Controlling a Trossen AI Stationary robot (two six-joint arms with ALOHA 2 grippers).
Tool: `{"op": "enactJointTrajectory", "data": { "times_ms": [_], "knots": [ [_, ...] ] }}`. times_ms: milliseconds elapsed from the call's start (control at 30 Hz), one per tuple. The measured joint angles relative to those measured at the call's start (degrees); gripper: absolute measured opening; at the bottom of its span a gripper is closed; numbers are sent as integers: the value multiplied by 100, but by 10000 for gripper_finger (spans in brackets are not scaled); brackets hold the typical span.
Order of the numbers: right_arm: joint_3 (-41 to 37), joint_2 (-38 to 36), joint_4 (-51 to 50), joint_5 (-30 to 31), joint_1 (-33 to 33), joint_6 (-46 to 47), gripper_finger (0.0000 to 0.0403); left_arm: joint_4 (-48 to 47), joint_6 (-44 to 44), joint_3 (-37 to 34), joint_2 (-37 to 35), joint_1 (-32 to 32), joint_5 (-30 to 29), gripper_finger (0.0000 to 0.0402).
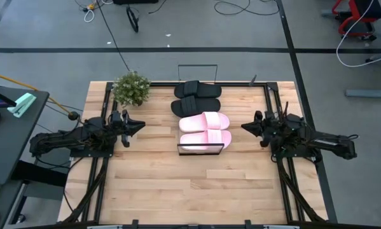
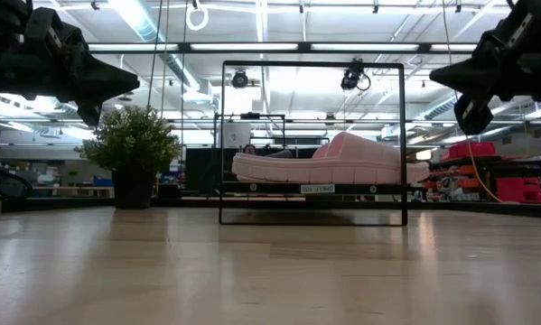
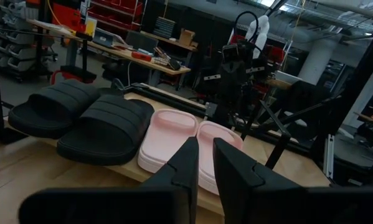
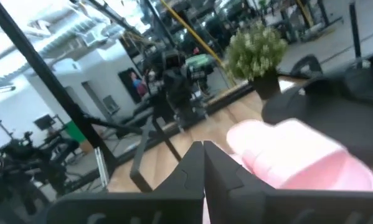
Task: Pick and place slides into the shelf
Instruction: Return to Home Position
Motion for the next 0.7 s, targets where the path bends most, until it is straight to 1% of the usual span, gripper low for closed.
{"op": "enactJointTrajectory", "data": {
  "times_ms": [133, 267, 400, 500, 567, 700],
  "knots": [
    [-86, -1, 0, -245, 16, 26, 0, 0, 0, 0, 2, 0, 1, 53],
    [-164, -2, 93, -433, 254, 134, 0, 0, 0, 0, 1, 0, 1, 60],
    [-165, -2, 84, -367, 639, 156, 0, 0, 0, 0, 0, 0, 1, 63],
    [-165, -2, 56, -172, 937, 142, 0, 0, 0, 0, 2, 0, 3, 60],
    [-165, -2, 18, 24, 1094, -161, 0, 0, 3, 0, 1, 0, 3, 56],
    [-165, 32, -35, 329, 1159, -1427, 0, 0, 4, 0, 2, 0, 3, 53]
  ]
}}
